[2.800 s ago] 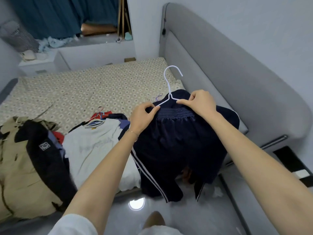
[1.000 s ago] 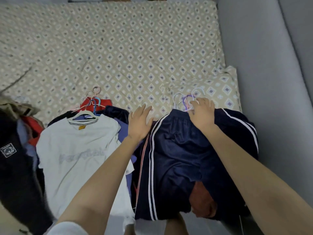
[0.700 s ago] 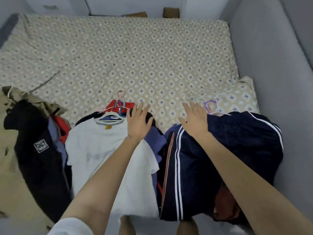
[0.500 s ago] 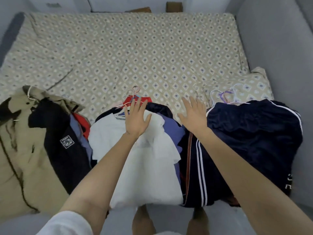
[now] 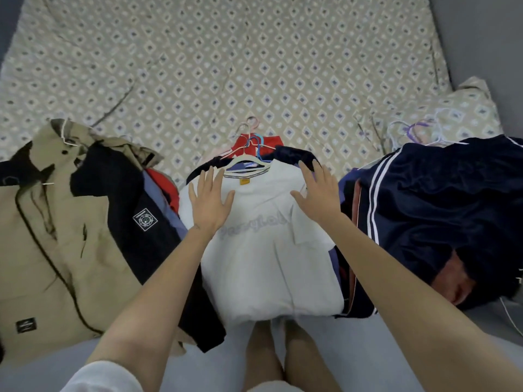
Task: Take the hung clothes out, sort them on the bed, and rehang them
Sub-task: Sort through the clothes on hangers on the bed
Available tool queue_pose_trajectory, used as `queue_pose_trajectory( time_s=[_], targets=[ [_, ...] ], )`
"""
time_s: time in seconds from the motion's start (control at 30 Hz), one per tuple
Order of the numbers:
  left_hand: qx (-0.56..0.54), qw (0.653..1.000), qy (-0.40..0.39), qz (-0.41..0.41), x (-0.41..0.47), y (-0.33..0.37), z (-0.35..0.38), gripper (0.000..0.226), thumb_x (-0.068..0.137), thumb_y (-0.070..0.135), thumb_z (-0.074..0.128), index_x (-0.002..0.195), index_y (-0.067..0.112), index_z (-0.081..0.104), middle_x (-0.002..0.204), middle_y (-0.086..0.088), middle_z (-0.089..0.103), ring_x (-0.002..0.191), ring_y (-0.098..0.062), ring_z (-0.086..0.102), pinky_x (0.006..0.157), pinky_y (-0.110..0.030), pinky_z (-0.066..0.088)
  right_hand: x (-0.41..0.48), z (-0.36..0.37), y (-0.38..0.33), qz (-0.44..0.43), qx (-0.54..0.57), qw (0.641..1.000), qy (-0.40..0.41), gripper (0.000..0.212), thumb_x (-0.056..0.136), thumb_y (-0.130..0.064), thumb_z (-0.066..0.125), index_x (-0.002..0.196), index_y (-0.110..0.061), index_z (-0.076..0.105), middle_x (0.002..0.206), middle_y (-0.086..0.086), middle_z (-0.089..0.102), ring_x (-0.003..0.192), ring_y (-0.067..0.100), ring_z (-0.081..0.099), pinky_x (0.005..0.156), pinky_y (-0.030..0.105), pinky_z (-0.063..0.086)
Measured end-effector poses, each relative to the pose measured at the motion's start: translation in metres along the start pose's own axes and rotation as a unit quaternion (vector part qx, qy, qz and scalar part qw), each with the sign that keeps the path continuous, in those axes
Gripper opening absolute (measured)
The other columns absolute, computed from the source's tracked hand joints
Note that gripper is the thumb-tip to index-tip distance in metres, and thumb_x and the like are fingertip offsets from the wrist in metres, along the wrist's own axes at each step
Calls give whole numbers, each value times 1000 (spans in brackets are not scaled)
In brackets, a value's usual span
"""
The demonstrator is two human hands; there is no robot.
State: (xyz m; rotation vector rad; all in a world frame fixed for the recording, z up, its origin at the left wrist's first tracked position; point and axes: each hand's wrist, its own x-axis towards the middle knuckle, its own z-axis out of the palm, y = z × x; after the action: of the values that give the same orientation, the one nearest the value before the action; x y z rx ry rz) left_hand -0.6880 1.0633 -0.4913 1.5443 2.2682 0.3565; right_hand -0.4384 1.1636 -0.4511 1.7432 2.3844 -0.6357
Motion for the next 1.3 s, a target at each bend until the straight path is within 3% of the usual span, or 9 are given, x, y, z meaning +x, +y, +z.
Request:
queue_pose_trajectory(
  time_s=[0.23,0.37,0.77,0.83,0.9,1.03,1.17,1.3],
  targets=[
    [-16,998,-20,-50,16,-43,36,59,103,39,46,155,19,27,164,-7,19,152,-25,11,120,-49,-1,40,60,-1,-6,13,1000,3,72,96,-44,55,155,-22,21,163,14,12,150,35,10,120,51,9],
    [-28,996,-26,-77,38,-74,69,59,103,40,44,156,20,25,164,-6,18,152,-22,9,120,-48,-3,82,92,3,18,17,1000,-6,72,98,-47,51,156,-24,16,164,11,7,151,31,5,120,48,6],
    [-27,996,-1,-91,111,-126,164,53,106,35,37,155,17,28,164,-8,19,152,-26,8,121,-49,-2,178,178,30,-30,-5,999,-12,75,95,-46,54,156,-26,15,164,9,10,151,30,1,119,49,2],
    [-12,996,27,-82,121,-130,168,50,104,34,36,151,15,35,153,-11,37,145,-32,25,120,-55,8,188,179,32,-29,-16,999,-17,77,95,-47,54,157,-24,14,161,9,19,150,29,10,119,48,3],
    [14,995,69,-65,126,-131,171,48,100,36,40,141,12,46,123,-14,53,120,-37,45,110,-60,26,192,181,31,-35,-15,999,-15,77,95,-48,53,156,-21,17,152,10,33,142,30,27,119,48,8],
    [22,992,104,-70,123,-127,160,44,97,42,51,123,8,59,98,-17,54,98,-37,47,100,-50,35,190,179,28,-32,-15,999,21,72,94,-59,44,147,-10,37,131,17,48,122,37,44,112,49,27],
    [21,996,79,-18,108,-117,129,48,97,51,44,100,7,63,82,-13,55,80,-35,52,71,-45,41,173,164,27,-13,-19,1000,6,75,89,-67,32,128,-7,54,119,17,52,112,38,49,104,48,34],
    [-18,996,88,8,84,-89,86,43,98,49,45,92,11,63,73,-3,51,69,-30,52,64,-41,37,147,129,20,-3,-14,1000,0,55,98,-54,44,124,-6,54,116,17,52,110,36,49,92,42,37]
  ],
)
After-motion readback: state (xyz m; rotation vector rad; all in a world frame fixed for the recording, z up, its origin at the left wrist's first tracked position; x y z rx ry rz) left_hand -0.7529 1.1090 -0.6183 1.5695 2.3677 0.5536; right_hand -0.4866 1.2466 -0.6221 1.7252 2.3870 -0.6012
